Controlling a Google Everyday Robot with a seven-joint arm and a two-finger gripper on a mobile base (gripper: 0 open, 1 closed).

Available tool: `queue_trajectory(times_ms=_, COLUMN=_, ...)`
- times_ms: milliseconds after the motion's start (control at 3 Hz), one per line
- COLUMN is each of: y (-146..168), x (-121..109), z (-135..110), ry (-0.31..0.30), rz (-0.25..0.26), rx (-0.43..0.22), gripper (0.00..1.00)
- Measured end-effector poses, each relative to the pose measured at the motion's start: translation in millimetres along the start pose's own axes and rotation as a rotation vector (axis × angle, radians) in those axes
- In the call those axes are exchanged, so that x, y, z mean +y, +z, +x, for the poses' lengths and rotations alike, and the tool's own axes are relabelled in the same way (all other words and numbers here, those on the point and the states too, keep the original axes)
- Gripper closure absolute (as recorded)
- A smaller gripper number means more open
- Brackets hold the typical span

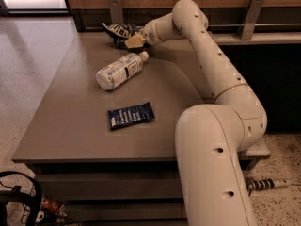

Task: Pick blue chip bag

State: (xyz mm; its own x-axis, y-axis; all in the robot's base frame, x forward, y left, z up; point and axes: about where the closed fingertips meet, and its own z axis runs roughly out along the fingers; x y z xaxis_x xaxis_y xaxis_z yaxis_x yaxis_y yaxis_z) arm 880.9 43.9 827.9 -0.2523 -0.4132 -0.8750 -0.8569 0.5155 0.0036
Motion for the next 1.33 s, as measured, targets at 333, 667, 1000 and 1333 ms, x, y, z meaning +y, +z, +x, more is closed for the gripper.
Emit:
queue_trajectory(times_ms=333, y=0.2, x=0.1, z=0.0, ry=0.000, rz=0.000, rx=0.000, gripper=1.00)
queue_trajectory(times_ms=667, y=0.1, x=0.1, z=-0.1, ry=0.000, rz=0.000, rx=0.000, gripper=1.00)
queue_trajectory(times_ms=1000, y=0.1, x=0.1, z=-0.1, ry=0.000, rz=0.000, rx=0.000, gripper=1.00)
queue_trajectory(times_ms=1333, y=-35.6, x=7.7, z=-46.4, ry=-0.104, rz=0.072, rx=0.044, gripper=1.00)
